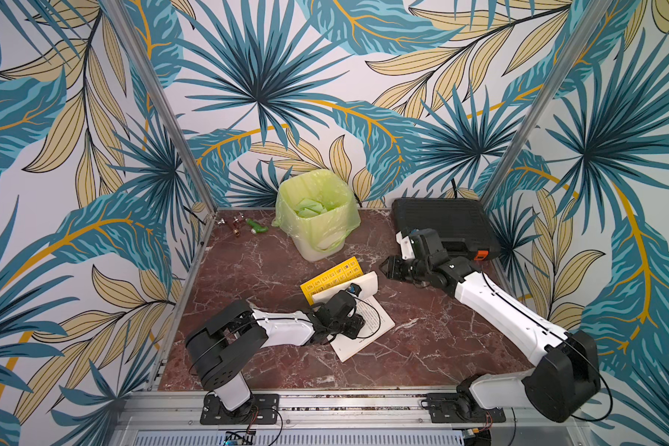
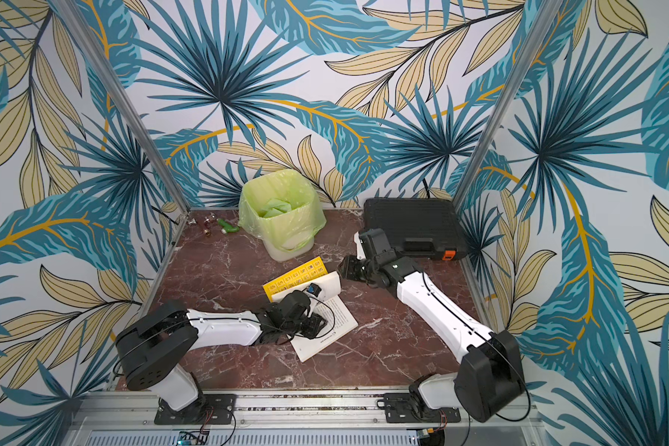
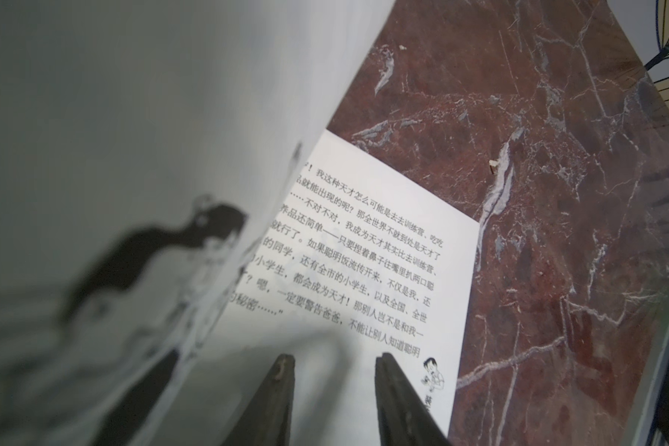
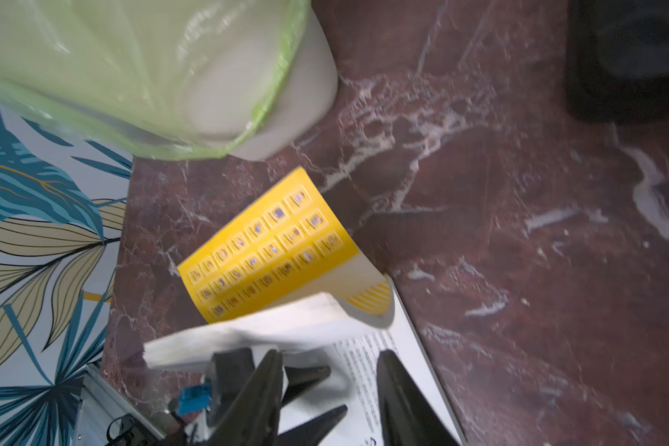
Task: Peel off the used sticky note
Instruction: Close the book at the center of the board.
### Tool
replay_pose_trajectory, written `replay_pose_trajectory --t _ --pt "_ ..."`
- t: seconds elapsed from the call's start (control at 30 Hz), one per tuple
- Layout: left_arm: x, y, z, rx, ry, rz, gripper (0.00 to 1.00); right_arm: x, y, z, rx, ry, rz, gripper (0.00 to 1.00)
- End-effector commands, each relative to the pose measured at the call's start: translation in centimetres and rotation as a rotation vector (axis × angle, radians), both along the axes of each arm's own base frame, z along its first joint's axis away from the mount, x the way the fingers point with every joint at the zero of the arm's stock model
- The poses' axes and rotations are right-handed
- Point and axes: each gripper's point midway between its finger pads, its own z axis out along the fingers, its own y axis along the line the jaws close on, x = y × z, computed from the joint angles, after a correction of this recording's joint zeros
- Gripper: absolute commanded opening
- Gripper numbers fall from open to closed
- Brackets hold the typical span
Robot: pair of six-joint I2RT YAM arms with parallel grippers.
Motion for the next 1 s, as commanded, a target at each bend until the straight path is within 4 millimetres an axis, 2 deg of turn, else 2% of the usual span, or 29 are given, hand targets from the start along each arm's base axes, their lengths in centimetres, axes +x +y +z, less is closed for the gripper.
replay_pose_trajectory --t 0.0,0.2,0.33,0.47,0.53,0.7,0.9,0.97 --pt "-0.3 0.8 0.3 0.056 -0.005 0.005 0.41 -3.3 -1.2 -2.8 0.027 0.098 -0.06 0.45" --pt "-1.4 -0.7 2.3 0.059 -0.052 -0.061 0.42 -7.0 -0.7 -7.5 0.099 0.233 -0.044 0.45" --pt "-2.4 -1.9 3.1 0.059 -0.069 -0.102 0.43 -8.2 -0.2 -9.2 0.098 0.27 -0.036 0.45" --pt "-3.1 -2.2 4.0 0.039 -0.073 -0.111 0.43 -9.4 -1.0 -11.2 0.072 0.308 -0.068 0.45" --pt "-3.4 -2.3 5.5 0.006 -0.091 -0.12 0.44 -10.0 -1.3 -12.1 0.078 0.325 -0.084 0.45" --pt "-3.8 -2.4 11.0 -0.094 -0.166 -0.149 0.46 -10.8 -1.4 -13.6 0.111 0.343 -0.107 0.46" --pt "-4.9 -1.4 18.3 -0.228 -0.28 -0.179 0.5 -11.2 -3.0 -13.9 0.082 0.312 -0.17 0.46" --pt "-4.6 -0.7 19.4 -0.236 -0.319 -0.162 0.51 -11.3 -3.2 -13.9 0.092 0.307 -0.183 0.46"
